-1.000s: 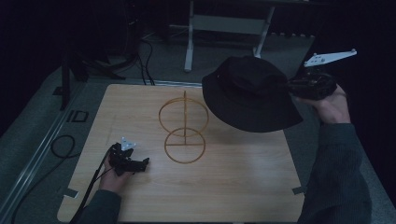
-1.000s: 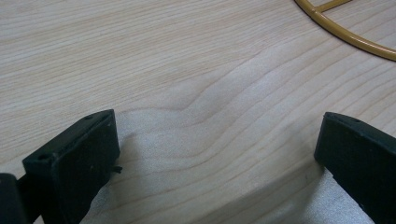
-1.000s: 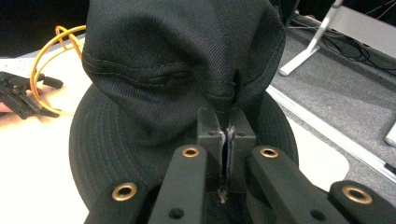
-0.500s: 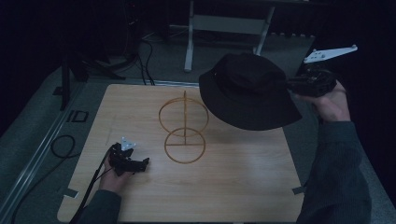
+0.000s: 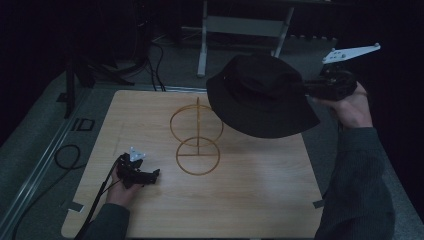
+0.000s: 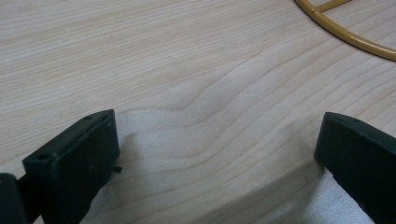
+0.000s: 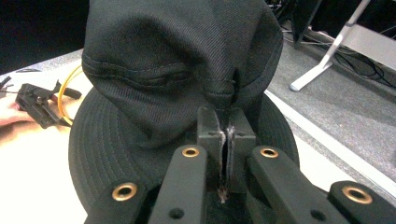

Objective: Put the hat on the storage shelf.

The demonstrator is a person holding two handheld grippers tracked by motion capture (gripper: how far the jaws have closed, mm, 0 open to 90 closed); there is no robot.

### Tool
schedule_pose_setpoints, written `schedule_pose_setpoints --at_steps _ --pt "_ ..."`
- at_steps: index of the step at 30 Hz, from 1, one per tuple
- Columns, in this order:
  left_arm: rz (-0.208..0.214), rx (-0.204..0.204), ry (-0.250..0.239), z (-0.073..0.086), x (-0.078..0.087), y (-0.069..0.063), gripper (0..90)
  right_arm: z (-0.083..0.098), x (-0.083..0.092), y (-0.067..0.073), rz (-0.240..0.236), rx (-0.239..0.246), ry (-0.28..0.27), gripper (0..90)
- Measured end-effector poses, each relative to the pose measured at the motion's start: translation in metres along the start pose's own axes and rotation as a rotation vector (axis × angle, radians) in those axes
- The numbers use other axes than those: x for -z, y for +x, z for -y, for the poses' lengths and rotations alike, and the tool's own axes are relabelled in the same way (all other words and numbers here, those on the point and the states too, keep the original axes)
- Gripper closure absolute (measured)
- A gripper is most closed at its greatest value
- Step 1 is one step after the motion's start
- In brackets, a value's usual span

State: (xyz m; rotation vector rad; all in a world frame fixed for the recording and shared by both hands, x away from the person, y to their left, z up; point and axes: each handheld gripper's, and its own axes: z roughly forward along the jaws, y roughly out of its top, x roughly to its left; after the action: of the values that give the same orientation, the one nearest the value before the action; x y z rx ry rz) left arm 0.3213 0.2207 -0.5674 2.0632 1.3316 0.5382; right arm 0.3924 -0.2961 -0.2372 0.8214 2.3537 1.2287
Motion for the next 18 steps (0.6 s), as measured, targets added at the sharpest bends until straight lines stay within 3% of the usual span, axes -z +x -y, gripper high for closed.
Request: schedule_pose_setpoints --at_steps 18 --pt "0.000 -0.001 -0.001 0.000 0.000 0.000 0.3 -0.015 -0.012 0.011 -0.042 0.025 -0.022 87.7"
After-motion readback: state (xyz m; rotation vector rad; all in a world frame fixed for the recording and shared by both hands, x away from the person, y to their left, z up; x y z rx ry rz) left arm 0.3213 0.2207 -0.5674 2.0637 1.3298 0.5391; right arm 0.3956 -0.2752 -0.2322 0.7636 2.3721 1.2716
